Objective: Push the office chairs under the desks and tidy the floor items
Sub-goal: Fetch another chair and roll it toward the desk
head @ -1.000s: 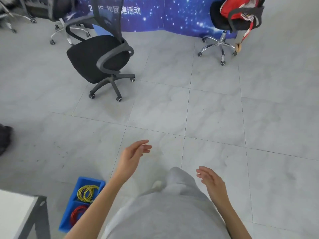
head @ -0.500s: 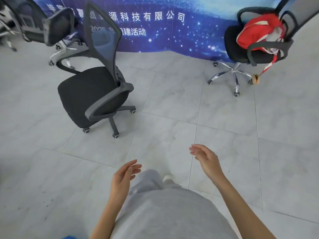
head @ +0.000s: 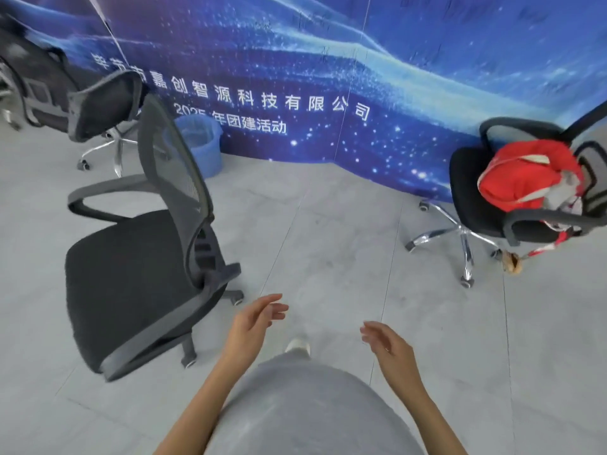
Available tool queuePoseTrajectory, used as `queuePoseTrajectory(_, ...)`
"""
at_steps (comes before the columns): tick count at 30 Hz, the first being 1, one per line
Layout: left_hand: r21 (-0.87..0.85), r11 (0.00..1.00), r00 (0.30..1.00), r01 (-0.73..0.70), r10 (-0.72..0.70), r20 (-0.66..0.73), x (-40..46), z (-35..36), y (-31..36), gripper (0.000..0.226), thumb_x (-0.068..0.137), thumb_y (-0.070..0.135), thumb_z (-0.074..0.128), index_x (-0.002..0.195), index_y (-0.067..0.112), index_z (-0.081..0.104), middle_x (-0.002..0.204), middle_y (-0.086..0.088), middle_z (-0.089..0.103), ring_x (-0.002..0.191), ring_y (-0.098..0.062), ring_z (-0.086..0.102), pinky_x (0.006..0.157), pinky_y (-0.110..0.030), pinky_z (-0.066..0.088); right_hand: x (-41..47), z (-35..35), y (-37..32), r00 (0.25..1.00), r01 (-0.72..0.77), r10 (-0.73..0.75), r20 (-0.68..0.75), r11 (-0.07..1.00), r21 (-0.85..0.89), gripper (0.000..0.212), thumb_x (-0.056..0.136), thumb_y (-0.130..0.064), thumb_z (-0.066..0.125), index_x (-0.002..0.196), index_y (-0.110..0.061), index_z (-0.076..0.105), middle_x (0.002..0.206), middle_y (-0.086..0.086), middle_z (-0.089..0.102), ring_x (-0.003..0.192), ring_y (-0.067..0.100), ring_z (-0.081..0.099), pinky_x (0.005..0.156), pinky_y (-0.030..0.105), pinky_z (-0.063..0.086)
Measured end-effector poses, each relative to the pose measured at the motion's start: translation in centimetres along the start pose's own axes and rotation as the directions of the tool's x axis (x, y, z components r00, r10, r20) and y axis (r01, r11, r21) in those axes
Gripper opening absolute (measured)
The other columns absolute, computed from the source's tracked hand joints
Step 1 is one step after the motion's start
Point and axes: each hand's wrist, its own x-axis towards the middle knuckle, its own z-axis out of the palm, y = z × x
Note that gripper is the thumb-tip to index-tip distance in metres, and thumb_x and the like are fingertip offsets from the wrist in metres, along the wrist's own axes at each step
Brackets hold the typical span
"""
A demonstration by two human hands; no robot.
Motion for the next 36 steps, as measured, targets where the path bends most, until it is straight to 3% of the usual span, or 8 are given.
queuePoseTrajectory(6,0.003,0.997,0.997,-0.074,0.074,0.033,15.4,1.4,9.1,0.029,0.097,0.008,0.038,0.106,0.025,0.06,0.096,0.006,0.07,0.085,-0.004,0.066,0.079,-0.014,0.048,11.1,-4.3,-4.9,0.991,-0.076,0.084,-0.1,0.994,0.078,0.02,0.091,-0.01,0.054,0.095,-0.026,0.065,0.102,-0.005,0.07,0.091,0.005,0.066,0.092,0.035,0.048)
queuePoseTrajectory(10,-0.05,0.997,0.997,-0.06,0.057,-0.054,23.8,2.3,11.3,0.032,0.096,0.007,0.038,0.102,0.03,0.059,0.095,0.006,0.07,0.084,-0.004,0.066,0.078,-0.014,0.048,21.9,-6.0,-8.8,0.998,-0.042,0.043,-0.043,0.999,0.016,0.021,0.091,-0.007,0.052,0.094,-0.024,0.065,0.099,-0.005,0.07,0.086,-0.002,0.065,0.093,0.036,0.047)
queuePoseTrajectory(14,-0.128,0.992,0.969,0.014,-0.045,-0.245,29.1,2.8,11.4,0.033,0.096,0.004,0.038,0.102,0.028,0.059,0.095,0.003,0.07,0.08,-0.002,0.066,0.073,-0.012,0.048,34.4,-5.9,-13.8,0.988,0.058,-0.043,0.149,0.993,-0.099,0.026,0.091,-0.006,0.051,0.092,-0.03,0.063,0.099,-0.006,0.07,0.093,0.011,0.067,0.088,0.031,0.049)
queuePoseTrajectory(18,-0.272,0.959,0.839,0.084,-0.215,-0.5,31.9,2.8,11.6,0.029,0.096,0.004,0.04,0.102,0.024,0.061,0.088,0.004,0.073,0.079,-0.004,0.066,0.074,-0.019,0.049,44.5,-3.1,-21.9,0.901,0.234,-0.136,0.413,0.952,-0.198,0.033,0.092,-0.004,0.05,0.09,-0.035,0.059,0.098,-0.007,0.069,0.086,-0.004,0.064,0.079,0.012,0.049)
queuePoseTrajectory(25,-0.335,0.939,0.487,0.075,-0.327,-0.81,32.7,1.7,13.1,0.03,0.095,0.004,0.043,0.104,0.028,0.059,0.1,0.02,0.067,0.088,-0.002,0.065,0.076,-0.012,0.047,52.5,7.5,-34.2,0.567,0.518,-0.247,0.786,0.849,-0.108,0.026,0.09,0.002,0.05,0.099,-0.02,0.059,0.095,-0.009,0.067,0.086,-0.003,0.064,0.076,0.005,0.045)
queuePoseTrajectory(30,0.05,0.968,0.124,0.244,0.021,-0.992,33.6,-2.7,14.6,0.029,0.088,0.01,0.046,0.113,0.02,0.057,0.104,0.018,0.063,0.095,0.005,0.055,0.076,-0.008,0.044,52.8,17.3,-40.0,0.272,0.699,-0.308,0.912,0.715,0.033,0.032,0.088,0.001,0.055,0.103,-0.026,0.061,0.1,-0.011,0.067,0.092,-0.007,0.061,0.078,0.003,0.043)
queuePoseTrajectory(33,0.203,0.885,0.076,0.419,0.188,-0.979,34.5,-6.0,14.2,0.034,0.084,0.015,0.049,0.118,0.011,0.055,0.115,0.004,0.058,0.108,-0.005,0.051,0.091,-0.016,0.042,52.0,22.5,-42.5,0.047,0.864,-0.36,0.932,0.483,0.143,0.032,0.086,-0.006,0.059,0.116,-0.017,0.06,0.112,-0.004,0.063,0.1,0.002,0.056,0.089,0.011,0.041)
queuePoseTrajectory(36,0.169,0.734,0.171,0.658,0.074,-0.983,35.3,-8.5,12.8,0.055,0.073,0.021,0.069,0.124,0.011,0.051,0.128,-0.004,0.056,0.122,-0.018,0.046,0.101,-0.034,0.04,51.0,27.7,-44.8,-0.295,0.925,-0.369,0.881,0.12,0.36,0.042,0.081,-0.022,0.059,0.122,-0.013,0.056,0.123,0.002,0.058,0.114,0.011,0.046,0.098,0.017,0.032)
